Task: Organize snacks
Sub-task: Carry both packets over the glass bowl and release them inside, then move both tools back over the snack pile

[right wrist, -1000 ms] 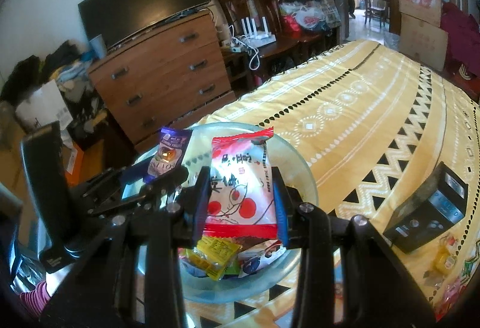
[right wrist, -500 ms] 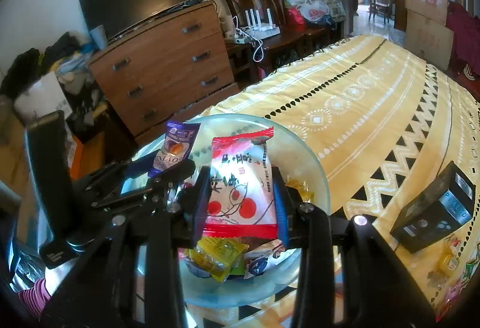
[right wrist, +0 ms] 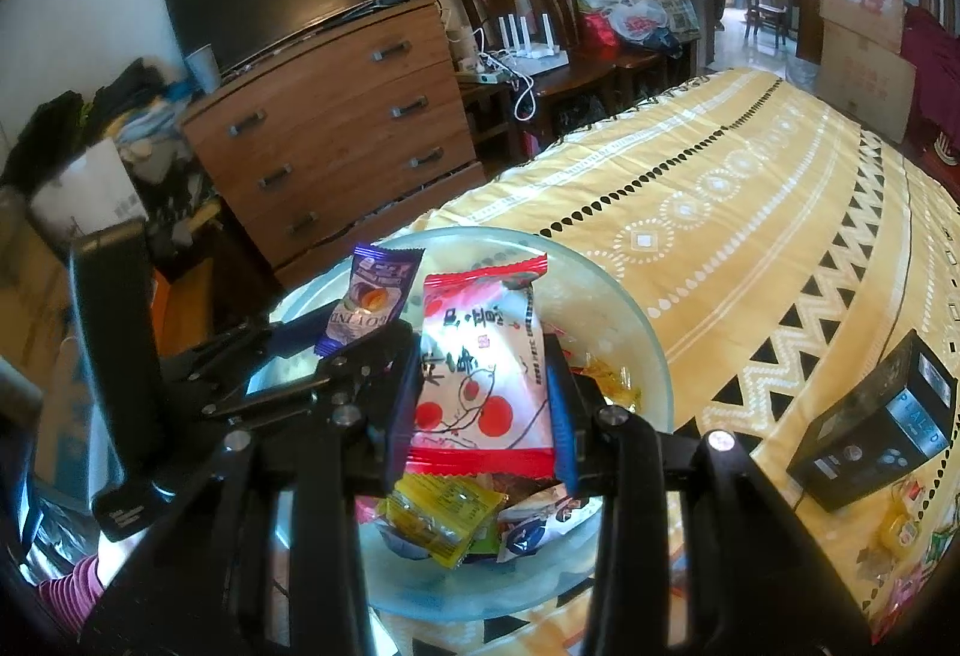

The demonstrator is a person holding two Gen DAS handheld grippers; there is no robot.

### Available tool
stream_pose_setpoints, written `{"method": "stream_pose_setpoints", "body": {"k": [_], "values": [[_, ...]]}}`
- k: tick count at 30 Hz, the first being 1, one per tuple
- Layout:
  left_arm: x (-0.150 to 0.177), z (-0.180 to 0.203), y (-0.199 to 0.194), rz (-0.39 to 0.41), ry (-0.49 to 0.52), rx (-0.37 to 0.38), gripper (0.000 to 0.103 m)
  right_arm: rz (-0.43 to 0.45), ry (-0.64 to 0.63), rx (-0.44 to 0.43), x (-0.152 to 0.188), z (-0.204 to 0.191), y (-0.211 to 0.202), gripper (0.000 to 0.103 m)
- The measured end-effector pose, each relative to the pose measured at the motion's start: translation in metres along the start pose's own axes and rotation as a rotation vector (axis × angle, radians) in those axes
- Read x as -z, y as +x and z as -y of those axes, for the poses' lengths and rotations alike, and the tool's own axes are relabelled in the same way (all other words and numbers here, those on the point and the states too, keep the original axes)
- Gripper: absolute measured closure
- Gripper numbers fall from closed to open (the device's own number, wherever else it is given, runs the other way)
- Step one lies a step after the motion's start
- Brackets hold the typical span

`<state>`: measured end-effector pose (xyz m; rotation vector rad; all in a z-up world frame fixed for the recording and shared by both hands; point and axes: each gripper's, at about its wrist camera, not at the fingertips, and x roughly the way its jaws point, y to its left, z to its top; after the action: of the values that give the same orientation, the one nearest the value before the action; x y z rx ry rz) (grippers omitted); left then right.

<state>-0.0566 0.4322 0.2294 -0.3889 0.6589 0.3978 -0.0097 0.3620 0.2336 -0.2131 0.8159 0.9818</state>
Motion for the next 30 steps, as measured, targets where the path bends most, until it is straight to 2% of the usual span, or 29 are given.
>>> {"method": "stream_pose_setpoints", "body": {"k": [14, 15, 17, 18, 19, 20, 25, 27, 30], "values": [[0.004, -0.003, 0.013, -0.04, -0.015, -0.04, 0.053, -0.027, 0.016, -0.035, 0.002, 0.002, 0.009, 0.063], [0.005, -0.005, 0.012, -0.038, -0.022, -0.054, 0.051, -0.032, 0.014, -0.044, 0.003, 0.002, 0.01, 0.063], [0.006, -0.01, 0.011, -0.034, -0.04, -0.08, 0.037, -0.038, 0.007, -0.054, 0.004, -0.001, 0.013, 0.06], [0.007, -0.013, 0.009, -0.029, -0.047, -0.088, 0.031, -0.045, 0.004, -0.058, 0.004, -0.004, 0.015, 0.049], [0.007, -0.015, 0.008, -0.025, -0.052, -0.093, 0.03, -0.044, 0.001, -0.055, 0.004, -0.006, 0.015, 0.046], [0.007, -0.017, 0.007, -0.023, -0.06, -0.098, 0.03, -0.037, -0.002, -0.045, 0.005, -0.006, 0.015, 0.042], [0.008, -0.023, -0.001, -0.016, -0.083, -0.109, 0.029, 0.009, -0.006, -0.045, 0.012, -0.009, -0.003, 0.041], [0.01, -0.016, -0.014, 0.014, -0.073, -0.099, 0.029, 0.071, -0.028, -0.033, 0.025, -0.013, -0.029, 0.041], [0.015, 0.008, -0.038, 0.075, -0.016, -0.053, 0.029, 0.154, -0.026, -0.01, 0.065, -0.01, -0.074, 0.037]]}}
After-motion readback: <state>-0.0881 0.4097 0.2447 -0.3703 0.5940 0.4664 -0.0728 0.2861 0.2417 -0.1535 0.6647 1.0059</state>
